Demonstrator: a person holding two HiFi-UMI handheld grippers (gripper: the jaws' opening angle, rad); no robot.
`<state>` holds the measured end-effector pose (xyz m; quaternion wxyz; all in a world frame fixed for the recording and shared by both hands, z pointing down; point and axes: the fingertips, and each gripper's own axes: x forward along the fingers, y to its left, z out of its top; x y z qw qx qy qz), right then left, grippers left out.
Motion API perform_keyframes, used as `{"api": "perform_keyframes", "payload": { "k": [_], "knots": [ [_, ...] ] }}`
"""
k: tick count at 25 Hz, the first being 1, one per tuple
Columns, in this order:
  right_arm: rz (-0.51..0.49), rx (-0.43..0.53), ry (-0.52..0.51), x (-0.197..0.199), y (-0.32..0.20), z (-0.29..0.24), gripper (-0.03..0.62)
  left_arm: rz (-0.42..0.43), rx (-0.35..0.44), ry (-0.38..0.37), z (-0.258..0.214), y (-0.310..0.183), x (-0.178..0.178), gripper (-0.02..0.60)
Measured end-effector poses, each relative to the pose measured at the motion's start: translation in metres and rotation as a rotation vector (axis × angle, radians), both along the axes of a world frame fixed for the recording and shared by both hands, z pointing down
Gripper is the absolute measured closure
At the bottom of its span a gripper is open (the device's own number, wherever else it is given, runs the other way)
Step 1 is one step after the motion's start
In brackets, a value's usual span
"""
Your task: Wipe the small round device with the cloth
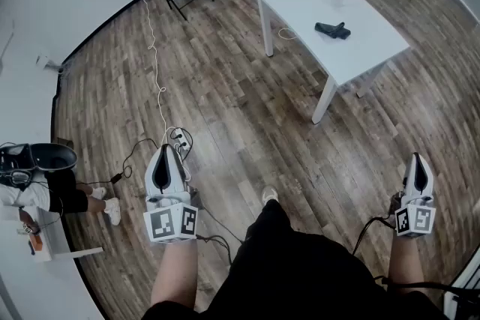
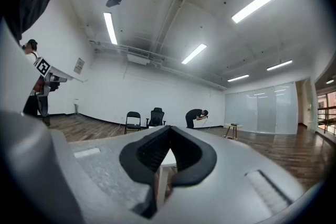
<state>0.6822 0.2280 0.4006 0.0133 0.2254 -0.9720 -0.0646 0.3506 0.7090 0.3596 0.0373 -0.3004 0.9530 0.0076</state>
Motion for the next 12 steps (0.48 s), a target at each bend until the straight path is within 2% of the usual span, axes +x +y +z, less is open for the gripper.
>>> {"api": "perform_keyframes", "payload": {
  "k": [5, 9, 12],
  "knots": [
    [-0.012, -0.039, -0.065, -0.097, 0.004, -0.010, 0.592, 0.053, -0.045, -0.057, -0.014, -0.036, -0.077, 0.575],
    [-0.057, -0.051, -0.038, -0.161, 0.007, 0.000, 0.592, 0.087, -0.061, -0.054, -0.010, -0.058, -0.121, 0.575],
    [-0.076, -0.037, -0.011, -0.190, -0.003, 0.009, 0.592, 0.091, -0.068, -0.044, -0.003, -0.067, -0.145, 0.575]
  ]
}}
